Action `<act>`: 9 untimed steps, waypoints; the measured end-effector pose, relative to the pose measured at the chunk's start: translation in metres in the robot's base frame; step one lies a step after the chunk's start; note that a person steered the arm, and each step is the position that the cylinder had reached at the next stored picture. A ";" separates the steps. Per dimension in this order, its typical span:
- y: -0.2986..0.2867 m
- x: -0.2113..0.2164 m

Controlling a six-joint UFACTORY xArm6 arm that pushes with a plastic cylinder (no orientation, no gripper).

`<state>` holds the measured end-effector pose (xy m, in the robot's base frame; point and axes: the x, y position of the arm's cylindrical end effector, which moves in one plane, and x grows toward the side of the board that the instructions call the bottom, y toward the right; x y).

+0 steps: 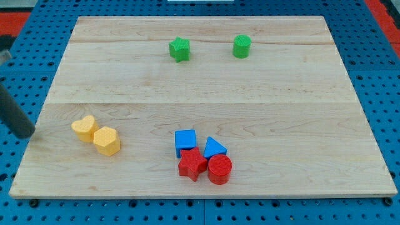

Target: Move the yellow hexagon to the bottom right of the board

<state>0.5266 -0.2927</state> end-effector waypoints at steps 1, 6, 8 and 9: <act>0.030 0.038; 0.185 -0.045; 0.184 0.030; 0.140 0.043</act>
<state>0.5692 -0.1531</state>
